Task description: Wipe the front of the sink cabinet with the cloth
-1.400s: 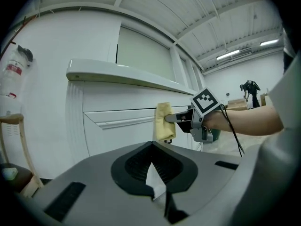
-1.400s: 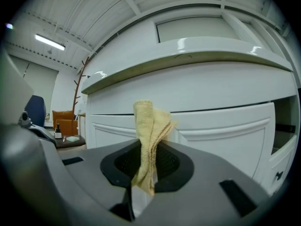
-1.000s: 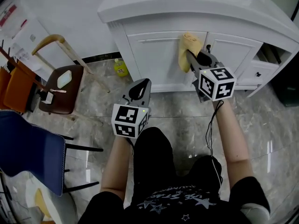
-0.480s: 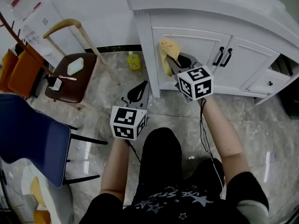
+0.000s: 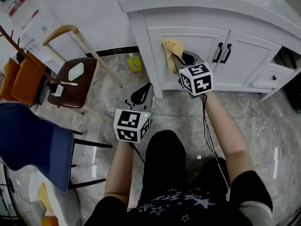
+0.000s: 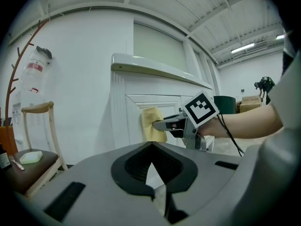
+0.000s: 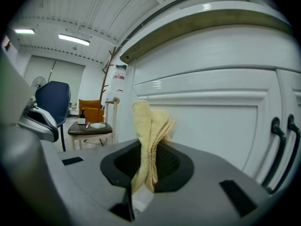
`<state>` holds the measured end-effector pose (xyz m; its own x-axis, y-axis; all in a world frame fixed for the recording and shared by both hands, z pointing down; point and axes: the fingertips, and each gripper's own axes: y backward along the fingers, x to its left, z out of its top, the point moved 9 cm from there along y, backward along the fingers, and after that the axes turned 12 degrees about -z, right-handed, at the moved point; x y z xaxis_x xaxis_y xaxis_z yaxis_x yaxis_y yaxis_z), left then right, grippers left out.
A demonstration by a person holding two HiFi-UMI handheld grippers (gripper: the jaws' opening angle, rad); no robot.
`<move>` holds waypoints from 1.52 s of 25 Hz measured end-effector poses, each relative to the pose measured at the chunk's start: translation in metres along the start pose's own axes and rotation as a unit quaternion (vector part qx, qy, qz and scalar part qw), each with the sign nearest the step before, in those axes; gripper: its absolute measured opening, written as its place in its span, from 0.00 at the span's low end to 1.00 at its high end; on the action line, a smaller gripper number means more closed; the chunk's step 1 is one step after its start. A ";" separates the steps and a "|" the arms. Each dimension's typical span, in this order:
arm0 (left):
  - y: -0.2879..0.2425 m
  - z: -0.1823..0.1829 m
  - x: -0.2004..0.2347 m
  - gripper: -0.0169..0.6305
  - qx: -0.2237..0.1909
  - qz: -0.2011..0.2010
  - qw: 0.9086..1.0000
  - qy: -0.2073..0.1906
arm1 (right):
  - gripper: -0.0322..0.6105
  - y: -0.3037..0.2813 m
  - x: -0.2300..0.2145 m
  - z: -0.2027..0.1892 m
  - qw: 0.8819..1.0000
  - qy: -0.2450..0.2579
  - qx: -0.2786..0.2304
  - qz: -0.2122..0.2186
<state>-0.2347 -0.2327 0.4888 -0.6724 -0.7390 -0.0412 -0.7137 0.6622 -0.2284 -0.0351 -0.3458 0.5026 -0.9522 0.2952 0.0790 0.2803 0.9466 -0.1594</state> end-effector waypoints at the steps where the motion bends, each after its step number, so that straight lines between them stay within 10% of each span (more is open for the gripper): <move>1: -0.005 0.001 -0.003 0.05 0.001 -0.003 1.000 -0.001 | 0.15 0.003 -0.008 -0.001 1.000 -0.002 0.002 -0.006; 23: -0.103 0.016 -0.090 0.05 0.016 -0.076 0.997 -0.018 | 0.15 0.071 -0.122 -0.041 0.995 -0.031 0.034 -0.090; 38: -0.049 -0.027 -0.028 0.05 0.031 -0.010 0.999 0.015 | 0.15 0.026 -0.022 -0.058 0.999 0.000 0.041 0.017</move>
<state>-0.1860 -0.2407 0.5274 -0.6646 -0.7472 -0.0074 -0.7138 0.6378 -0.2892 0.0000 -0.3205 0.5543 -0.9421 0.3273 0.0729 0.3016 0.9222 -0.2419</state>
